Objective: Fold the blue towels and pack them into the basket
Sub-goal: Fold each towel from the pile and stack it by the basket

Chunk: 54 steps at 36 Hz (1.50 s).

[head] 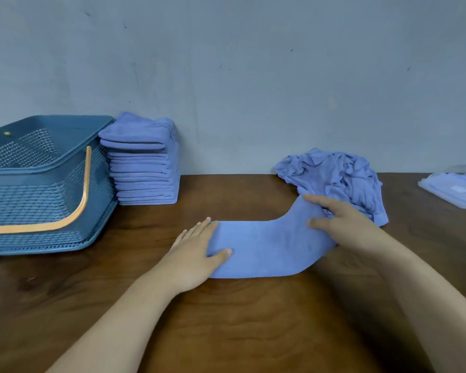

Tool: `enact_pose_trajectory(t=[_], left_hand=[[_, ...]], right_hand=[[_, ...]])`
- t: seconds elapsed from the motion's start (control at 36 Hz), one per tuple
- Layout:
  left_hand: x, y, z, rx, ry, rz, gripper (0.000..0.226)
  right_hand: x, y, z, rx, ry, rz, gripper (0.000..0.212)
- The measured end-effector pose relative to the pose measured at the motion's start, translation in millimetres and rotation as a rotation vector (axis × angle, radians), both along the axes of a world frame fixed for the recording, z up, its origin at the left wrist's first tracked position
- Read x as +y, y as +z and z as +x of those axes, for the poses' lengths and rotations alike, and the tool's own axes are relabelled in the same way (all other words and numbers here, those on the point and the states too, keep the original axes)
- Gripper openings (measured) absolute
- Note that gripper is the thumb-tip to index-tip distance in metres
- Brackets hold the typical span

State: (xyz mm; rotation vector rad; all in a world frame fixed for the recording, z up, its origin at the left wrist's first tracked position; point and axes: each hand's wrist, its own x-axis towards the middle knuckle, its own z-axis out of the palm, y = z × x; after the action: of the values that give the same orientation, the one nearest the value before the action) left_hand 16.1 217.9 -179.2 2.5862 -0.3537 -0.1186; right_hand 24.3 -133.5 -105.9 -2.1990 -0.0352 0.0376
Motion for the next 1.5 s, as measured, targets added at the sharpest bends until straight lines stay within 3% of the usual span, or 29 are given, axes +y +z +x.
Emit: enact_pose_trajectory(t=[0.11, 0.22, 0.33, 0.5, 0.97, 1.11, 1.17, 1.28, 1.36, 1.5], left_hand=[[8, 5, 7, -0.009, 0.121, -0.255, 0.059], [17, 9, 12, -0.106, 0.289, -0.257, 0.038], [18, 8, 14, -0.039, 0.292, -0.299, 0.028], [17, 9, 13, -0.019, 0.259, -0.353, 0.027], [13, 9, 11, -0.01, 0.28, -0.362, 0.026], [14, 10, 11, -0.008, 0.295, -0.359, 0.027], [15, 11, 10, -0.015, 0.311, -0.357, 0.028], [15, 12, 9, -0.01, 0.311, -0.379, 0.026], [13, 12, 9, -0.013, 0.297, -0.386, 0.026], [10, 10, 10, -0.036, 0.268, -0.343, 0.027]], right_hand=[[42, 22, 1, -0.011, 0.066, -0.016, 0.064], [83, 30, 0, -0.013, 0.092, -0.046, 0.067], [119, 25, 6, -0.005, 0.136, -0.081, 0.072], [171, -16, 2, 0.163, 0.183, -0.017, 0.082], [179, -29, 2, 0.201, 0.217, -0.073, 0.085], [180, -23, 3, 0.2, 0.217, 0.16, 0.069], [168, -17, 7, 0.081, 0.183, 0.184, 0.056], [139, -15, 21, -0.262, 0.258, -0.244, 0.048], [127, -32, 22, -0.245, 0.433, -0.418, 0.038], [126, -60, 8, -0.262, 0.485, -0.565, 0.06]])
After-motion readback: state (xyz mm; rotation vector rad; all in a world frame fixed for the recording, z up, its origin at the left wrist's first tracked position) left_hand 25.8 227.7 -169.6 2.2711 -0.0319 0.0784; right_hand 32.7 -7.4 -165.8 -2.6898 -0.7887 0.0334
